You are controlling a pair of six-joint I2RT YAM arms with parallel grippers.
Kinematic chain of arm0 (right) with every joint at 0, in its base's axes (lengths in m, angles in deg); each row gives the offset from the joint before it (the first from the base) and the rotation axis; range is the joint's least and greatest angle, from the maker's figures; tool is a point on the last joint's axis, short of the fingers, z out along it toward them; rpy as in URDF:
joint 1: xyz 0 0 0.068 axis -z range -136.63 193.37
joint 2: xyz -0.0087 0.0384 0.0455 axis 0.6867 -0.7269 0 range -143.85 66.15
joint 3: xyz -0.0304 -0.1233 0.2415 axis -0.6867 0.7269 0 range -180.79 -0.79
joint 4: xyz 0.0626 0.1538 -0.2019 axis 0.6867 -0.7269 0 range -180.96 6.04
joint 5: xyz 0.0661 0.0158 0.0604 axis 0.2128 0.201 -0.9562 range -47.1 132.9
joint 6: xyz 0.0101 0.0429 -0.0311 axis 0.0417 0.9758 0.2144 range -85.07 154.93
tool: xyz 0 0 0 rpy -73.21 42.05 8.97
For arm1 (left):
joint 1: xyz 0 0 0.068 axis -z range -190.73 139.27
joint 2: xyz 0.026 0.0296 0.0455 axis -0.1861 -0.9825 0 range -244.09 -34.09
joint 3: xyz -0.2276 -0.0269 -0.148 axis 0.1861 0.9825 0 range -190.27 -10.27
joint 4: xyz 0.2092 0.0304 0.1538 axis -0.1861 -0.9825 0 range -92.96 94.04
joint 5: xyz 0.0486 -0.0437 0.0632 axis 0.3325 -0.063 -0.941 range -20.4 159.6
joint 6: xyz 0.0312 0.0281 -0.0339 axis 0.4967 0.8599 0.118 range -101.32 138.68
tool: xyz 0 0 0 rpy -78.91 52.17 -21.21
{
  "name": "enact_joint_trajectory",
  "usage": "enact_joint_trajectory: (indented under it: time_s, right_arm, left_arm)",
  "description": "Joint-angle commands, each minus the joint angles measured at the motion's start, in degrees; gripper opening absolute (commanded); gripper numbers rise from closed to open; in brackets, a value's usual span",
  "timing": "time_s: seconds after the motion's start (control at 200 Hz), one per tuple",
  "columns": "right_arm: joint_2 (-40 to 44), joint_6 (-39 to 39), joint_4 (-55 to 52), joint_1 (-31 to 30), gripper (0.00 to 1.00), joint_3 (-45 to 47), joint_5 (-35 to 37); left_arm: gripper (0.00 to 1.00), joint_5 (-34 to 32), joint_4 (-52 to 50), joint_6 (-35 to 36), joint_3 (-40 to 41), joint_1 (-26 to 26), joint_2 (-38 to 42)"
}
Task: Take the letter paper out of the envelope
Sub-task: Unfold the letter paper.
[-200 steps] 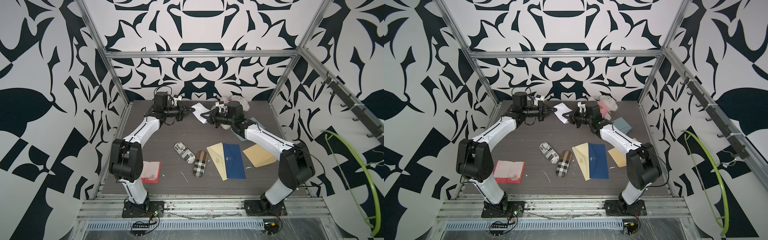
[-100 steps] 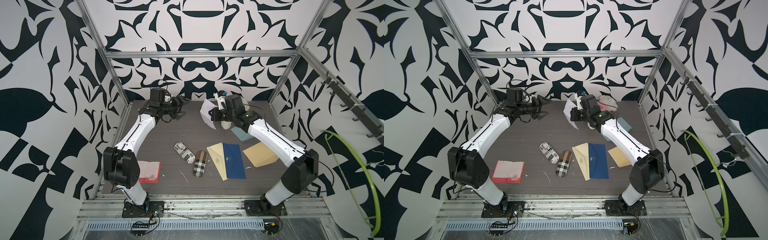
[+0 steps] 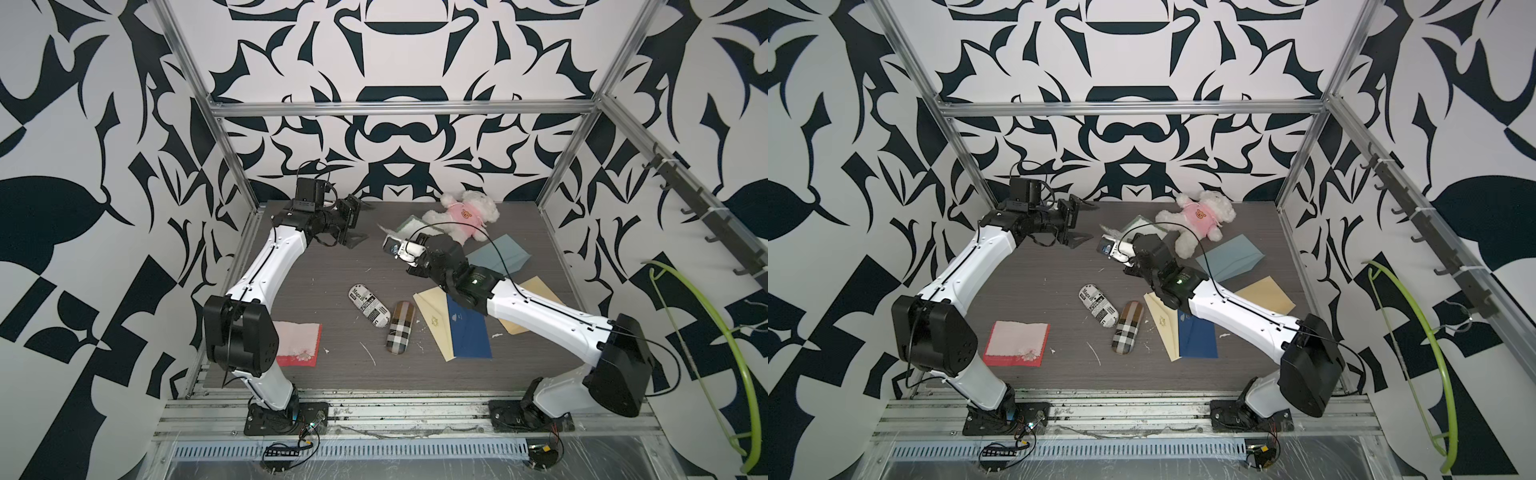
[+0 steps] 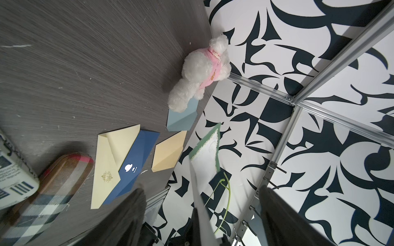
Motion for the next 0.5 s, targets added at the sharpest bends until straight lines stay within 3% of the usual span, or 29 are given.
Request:
enact_joint_trajectory:
  time_s: [0.0, 0.21, 0.32, 0.495]
  right_arm:
    - [0.8, -11.8, 7.1, -1.7, 0.00, -0.1, 2.9]
    - [-0.8, -14.8, 7.2, -3.8, 0.00, -1.7, 2.3]
    - [-1.6, -15.2, 7.3, -4.5, 0.00, -2.2, 2.2]
    - [-2.2, -15.3, 8.0, -5.2, 0.00, -2.4, 2.3]
  left_arm:
    - [0.89, 2.8, -1.1, -0.4, 1.4, 0.1, -0.4]
    - [0.86, 4.8, 3.6, -2.4, 5.6, 0.6, -0.8]
    - [0.75, 5.6, 4.8, -3.1, 5.0, 1.6, -1.7]
    - [0.50, 6.3, 11.0, -6.7, 7.4, 2.0, -1.3]
